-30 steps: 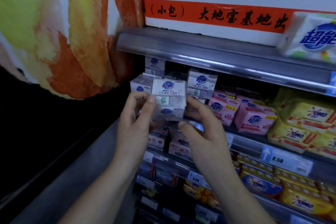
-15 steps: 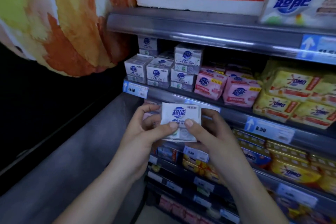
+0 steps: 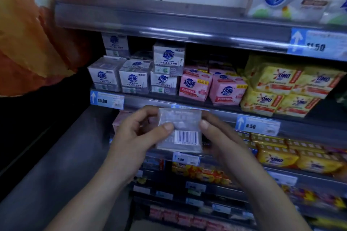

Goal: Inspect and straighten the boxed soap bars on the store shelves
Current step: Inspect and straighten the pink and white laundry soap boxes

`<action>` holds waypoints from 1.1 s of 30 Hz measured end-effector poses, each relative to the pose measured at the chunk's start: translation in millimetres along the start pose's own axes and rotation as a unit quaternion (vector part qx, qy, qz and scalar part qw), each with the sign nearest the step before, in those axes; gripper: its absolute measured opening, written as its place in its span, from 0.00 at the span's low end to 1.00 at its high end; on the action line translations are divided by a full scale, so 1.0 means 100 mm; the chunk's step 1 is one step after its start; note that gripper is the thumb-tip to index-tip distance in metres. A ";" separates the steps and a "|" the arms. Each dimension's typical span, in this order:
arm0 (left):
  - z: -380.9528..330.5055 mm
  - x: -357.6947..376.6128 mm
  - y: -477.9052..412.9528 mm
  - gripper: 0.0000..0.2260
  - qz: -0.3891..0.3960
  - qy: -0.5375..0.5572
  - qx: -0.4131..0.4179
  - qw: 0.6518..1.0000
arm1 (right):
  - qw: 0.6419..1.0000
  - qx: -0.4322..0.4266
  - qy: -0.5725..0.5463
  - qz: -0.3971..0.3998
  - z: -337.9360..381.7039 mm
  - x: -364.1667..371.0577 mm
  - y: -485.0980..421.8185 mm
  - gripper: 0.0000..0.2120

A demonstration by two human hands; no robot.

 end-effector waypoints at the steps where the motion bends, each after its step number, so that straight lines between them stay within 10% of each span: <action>1: 0.00 0.00 -0.02 0.21 0.002 0.012 -0.001 1.000 | 1.000 0.014 -0.008 -0.006 -0.01 0.02 -0.03 0.17; 10: 0.14 -0.01 -0.14 0.17 0.026 0.051 -0.054 0.997 | 0.994 0.040 -0.058 -0.088 0.03 0.09 -0.15 0.17; 16: -0.08 0.07 -0.03 0.36 0.150 -0.066 0.091 0.982 | 0.986 0.130 -0.082 -0.067 -0.05 0.14 -0.08 0.31; 24: 0.04 0.10 0.09 0.09 0.009 0.092 -0.116 0.989 | 0.984 0.007 0.138 0.111 0.16 0.12 0.19 0.51; 33: -0.03 0.17 0.28 0.26 0.055 0.067 -0.058 0.995 | 0.999 -0.010 -0.004 -0.042 0.16 -0.04 0.27 0.28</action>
Point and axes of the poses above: each hand's wrist, its own y-axis away from the middle knuckle, its own x-axis out of the palm, z = x × y, the point moved 7 cm from there along -y, towards the middle knuckle, and after that the axes turned 3 degrees about -z, right-handed, at the moved point
